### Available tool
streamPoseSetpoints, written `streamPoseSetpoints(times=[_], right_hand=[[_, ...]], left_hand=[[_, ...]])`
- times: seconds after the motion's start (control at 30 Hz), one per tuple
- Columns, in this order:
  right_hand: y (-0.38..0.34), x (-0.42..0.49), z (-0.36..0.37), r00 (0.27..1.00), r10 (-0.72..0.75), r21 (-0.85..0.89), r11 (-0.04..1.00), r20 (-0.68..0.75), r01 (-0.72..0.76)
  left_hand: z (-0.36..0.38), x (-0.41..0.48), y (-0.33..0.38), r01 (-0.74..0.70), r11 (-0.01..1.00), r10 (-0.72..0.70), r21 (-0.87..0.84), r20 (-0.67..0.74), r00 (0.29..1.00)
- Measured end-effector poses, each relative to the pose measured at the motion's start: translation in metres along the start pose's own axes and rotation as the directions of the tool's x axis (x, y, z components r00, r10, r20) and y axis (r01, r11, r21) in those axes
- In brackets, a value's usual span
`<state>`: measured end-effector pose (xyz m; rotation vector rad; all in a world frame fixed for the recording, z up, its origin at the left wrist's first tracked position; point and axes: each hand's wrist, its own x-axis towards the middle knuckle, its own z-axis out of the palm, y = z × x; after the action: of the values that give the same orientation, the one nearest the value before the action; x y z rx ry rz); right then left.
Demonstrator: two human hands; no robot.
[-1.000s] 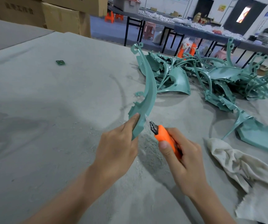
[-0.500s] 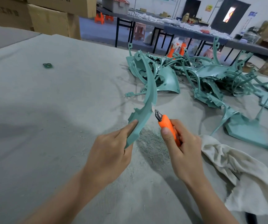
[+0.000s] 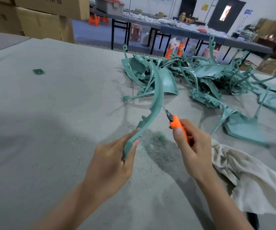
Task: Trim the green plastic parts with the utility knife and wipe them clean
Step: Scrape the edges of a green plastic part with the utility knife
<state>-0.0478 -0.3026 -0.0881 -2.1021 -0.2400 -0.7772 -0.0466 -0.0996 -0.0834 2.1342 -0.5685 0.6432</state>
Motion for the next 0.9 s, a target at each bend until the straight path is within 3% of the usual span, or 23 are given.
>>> streamPoseSetpoints(times=[0.2, 0.4, 0.63, 0.8, 0.9], right_hand=[[-0.004, -0.001, 0.000, 0.999, -0.037, -0.029, 0.999, 0.009, 0.037], [0.004, 0.003, -0.006, 0.999, 0.024, -0.035, 0.999, -0.026, -0.025], [0.004, 0.001, -0.010, 0.999, -0.035, -0.019, 0.999, 0.040, 0.036], [0.012, 0.006, -0.015, 0.998, 0.058, -0.003, 0.998, -0.037, -0.058], [0.012, 0.004, -0.019, 1.000, 0.019, 0.023, 1.000, 0.013, -0.019]], left_hand=[[-0.001, 0.000, -0.002, -0.024, 1.000, 0.024, 0.012, -0.061, 0.998], [-0.003, -0.003, -0.001, -0.129, 0.991, 0.129, -0.033, 0.003, 0.992], [-0.001, -0.002, -0.002, -0.105, 0.994, 0.106, 0.007, -0.075, 0.992], [-0.001, -0.005, -0.001, -0.171, 0.982, 0.169, -0.084, -0.022, 0.985], [0.000, -0.005, -0.002, -0.152, 0.985, 0.150, -0.077, -0.035, 0.988]])
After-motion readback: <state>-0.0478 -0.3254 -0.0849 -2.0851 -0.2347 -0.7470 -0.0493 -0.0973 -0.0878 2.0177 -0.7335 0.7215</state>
